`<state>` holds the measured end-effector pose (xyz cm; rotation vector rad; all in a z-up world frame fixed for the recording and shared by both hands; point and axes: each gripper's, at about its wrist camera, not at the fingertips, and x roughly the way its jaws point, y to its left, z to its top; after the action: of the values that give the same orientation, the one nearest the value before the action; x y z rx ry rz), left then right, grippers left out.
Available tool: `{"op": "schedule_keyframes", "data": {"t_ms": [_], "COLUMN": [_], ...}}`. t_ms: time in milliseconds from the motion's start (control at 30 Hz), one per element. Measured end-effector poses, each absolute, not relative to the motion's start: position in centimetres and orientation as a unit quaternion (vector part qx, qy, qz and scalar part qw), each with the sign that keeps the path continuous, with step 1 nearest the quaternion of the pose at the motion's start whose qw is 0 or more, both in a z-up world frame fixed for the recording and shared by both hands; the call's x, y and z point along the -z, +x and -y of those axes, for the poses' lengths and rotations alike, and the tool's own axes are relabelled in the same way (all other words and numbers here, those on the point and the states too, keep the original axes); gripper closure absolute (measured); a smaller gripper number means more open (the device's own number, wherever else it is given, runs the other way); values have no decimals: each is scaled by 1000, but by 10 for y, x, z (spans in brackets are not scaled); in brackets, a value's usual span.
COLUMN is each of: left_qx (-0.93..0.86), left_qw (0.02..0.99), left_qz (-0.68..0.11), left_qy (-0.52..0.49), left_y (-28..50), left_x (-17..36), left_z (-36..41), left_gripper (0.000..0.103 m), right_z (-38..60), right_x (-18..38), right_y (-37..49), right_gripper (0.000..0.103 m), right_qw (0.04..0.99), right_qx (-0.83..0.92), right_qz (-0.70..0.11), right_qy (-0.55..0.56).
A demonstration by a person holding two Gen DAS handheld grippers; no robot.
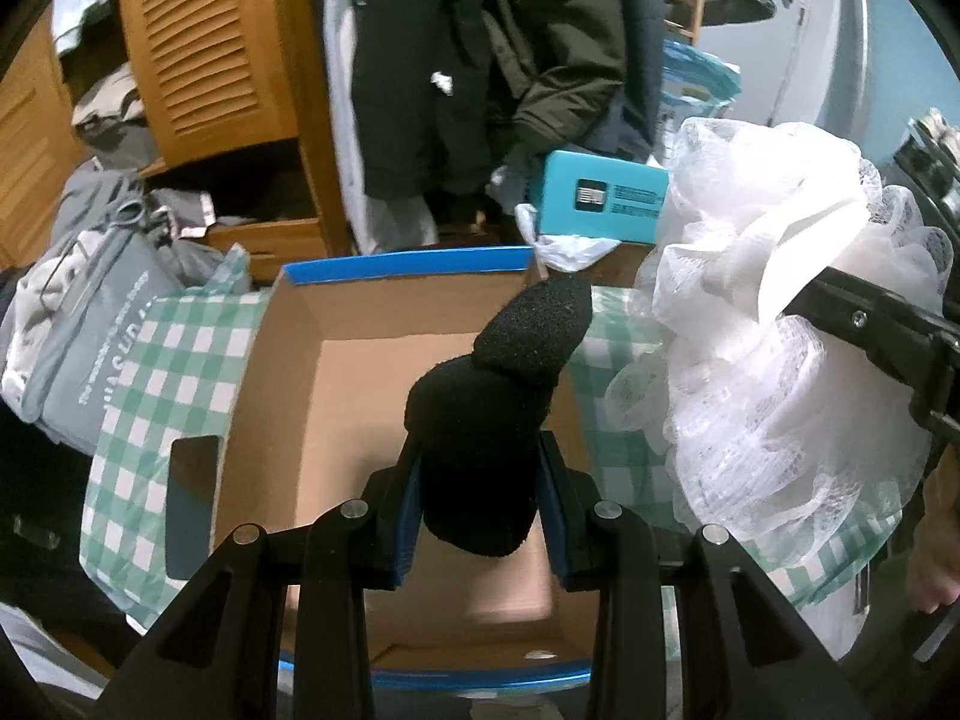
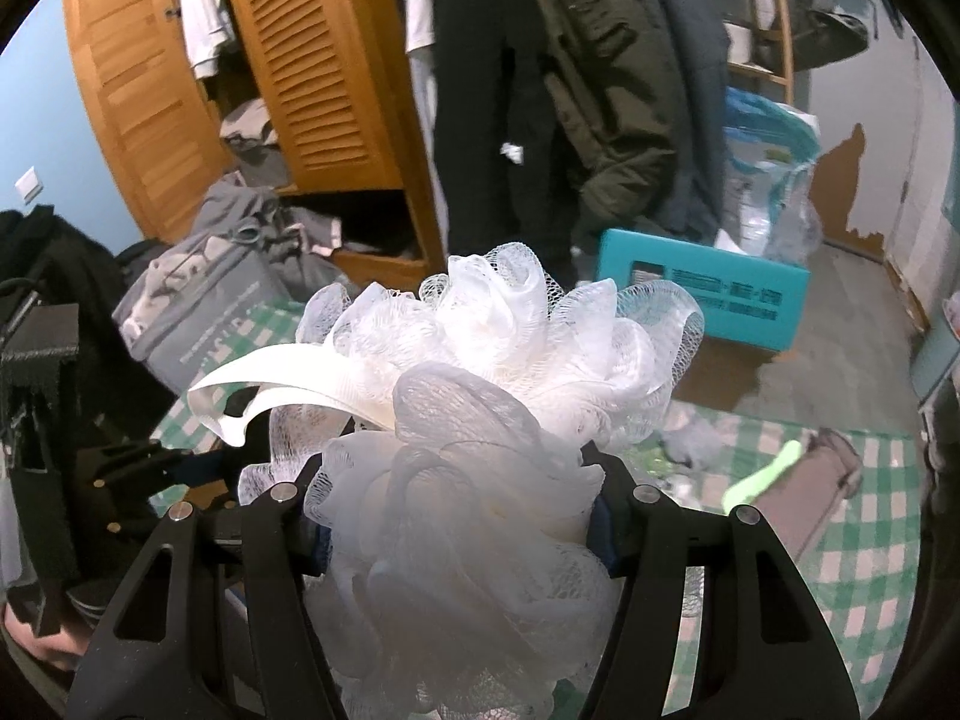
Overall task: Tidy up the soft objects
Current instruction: 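Carry the puffball and black sock over the cardboard box with both tools, then open both tools to drop the puffball and black sock into the box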
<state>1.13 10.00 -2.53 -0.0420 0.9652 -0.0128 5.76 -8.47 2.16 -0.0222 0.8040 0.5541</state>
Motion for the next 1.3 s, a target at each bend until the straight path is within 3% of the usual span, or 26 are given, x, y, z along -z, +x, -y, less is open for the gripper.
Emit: {"op": "schedule_keyframes", "data": {"t_ms": [733,800,867,967,1033,1300], "left_qx": [-58,-67,-72,-84,-85,-73], "left_qw": [860,858,857,860,865,871], "left_qz": [-503,-507,-507,-500,-491,-482], "left_qy": [-59,-57,-55,-54,-56,-56], "left_y": [16,16,15,13,12,12], "left_x": [68,69,69,65,61,53], "left_z": [-173,-175,-177,-180,-180,-171], "left_gripper": [67,62,52,37,31,30], "right_z": [-18,-23,-28,-26,-23,-3], "right_x": [16,20,24,23,21,19], "right_y": [74,77,80,81,80,80], "right_gripper": [40,31,28,15,15,15], "right_qw": [842,837,834,836,839,843], "right_qx": [-314,-316,-311,-309,-304,-288], "right_qz": [-435,-444,-452,-451,-450,-453], "right_qy": [-59,-59,-58,-50,-43,-39]}}
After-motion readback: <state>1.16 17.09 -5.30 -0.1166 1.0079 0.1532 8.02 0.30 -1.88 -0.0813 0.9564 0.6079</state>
